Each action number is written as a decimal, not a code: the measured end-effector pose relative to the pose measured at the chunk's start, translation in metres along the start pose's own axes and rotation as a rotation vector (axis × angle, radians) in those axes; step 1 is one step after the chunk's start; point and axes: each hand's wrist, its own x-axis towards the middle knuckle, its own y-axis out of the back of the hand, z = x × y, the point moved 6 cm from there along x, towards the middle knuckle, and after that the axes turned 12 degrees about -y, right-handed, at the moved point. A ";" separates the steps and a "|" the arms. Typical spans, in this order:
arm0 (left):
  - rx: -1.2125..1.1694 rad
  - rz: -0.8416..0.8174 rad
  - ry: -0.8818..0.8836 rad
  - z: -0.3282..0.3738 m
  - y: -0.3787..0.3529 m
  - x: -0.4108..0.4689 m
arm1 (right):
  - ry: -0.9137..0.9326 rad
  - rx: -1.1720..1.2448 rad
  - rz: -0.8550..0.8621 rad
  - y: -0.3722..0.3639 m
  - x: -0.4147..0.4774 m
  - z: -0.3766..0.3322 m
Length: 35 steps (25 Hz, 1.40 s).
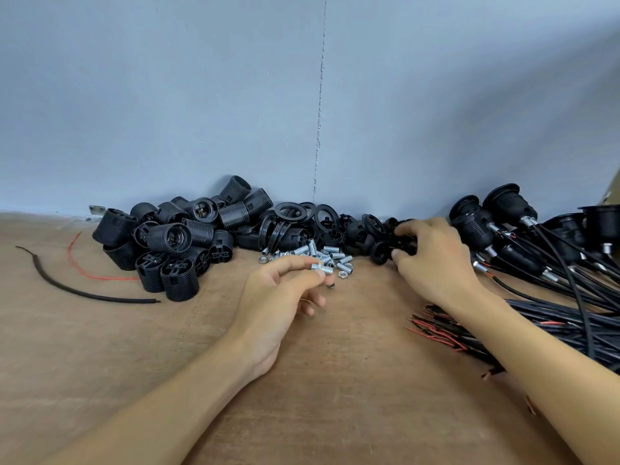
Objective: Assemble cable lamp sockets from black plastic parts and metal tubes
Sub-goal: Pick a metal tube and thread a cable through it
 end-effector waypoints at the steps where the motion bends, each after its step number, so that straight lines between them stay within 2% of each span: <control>1: 0.001 0.003 -0.003 0.000 0.000 0.000 | -0.019 -0.087 -0.025 -0.006 -0.001 0.006; 12: 0.047 0.014 -0.012 -0.006 0.005 0.002 | 0.058 -0.046 -0.030 -0.014 -0.007 0.004; 14: 0.054 0.025 -0.020 -0.008 0.006 0.003 | 0.068 0.081 0.029 -0.007 -0.009 -0.002; 16: 0.059 0.016 -0.030 -0.008 0.005 0.003 | 0.059 0.345 0.033 0.000 -0.015 -0.009; 17: 0.077 -0.002 -0.045 -0.007 0.003 0.002 | 0.048 0.502 -0.037 -0.001 -0.017 -0.013; 19: 0.169 -0.051 -0.093 -0.004 0.000 0.002 | 0.040 0.774 -0.288 -0.011 -0.024 -0.024; 22: 0.355 -0.091 -0.158 0.000 -0.001 0.002 | 0.087 0.909 -0.587 -0.028 -0.039 -0.040; 30: 0.391 -0.076 -0.201 0.006 0.003 -0.001 | 0.048 0.969 -0.801 -0.033 -0.046 -0.041; 35: 0.429 -0.063 -0.214 0.007 0.003 -0.002 | 0.013 1.006 -0.870 -0.033 -0.046 -0.042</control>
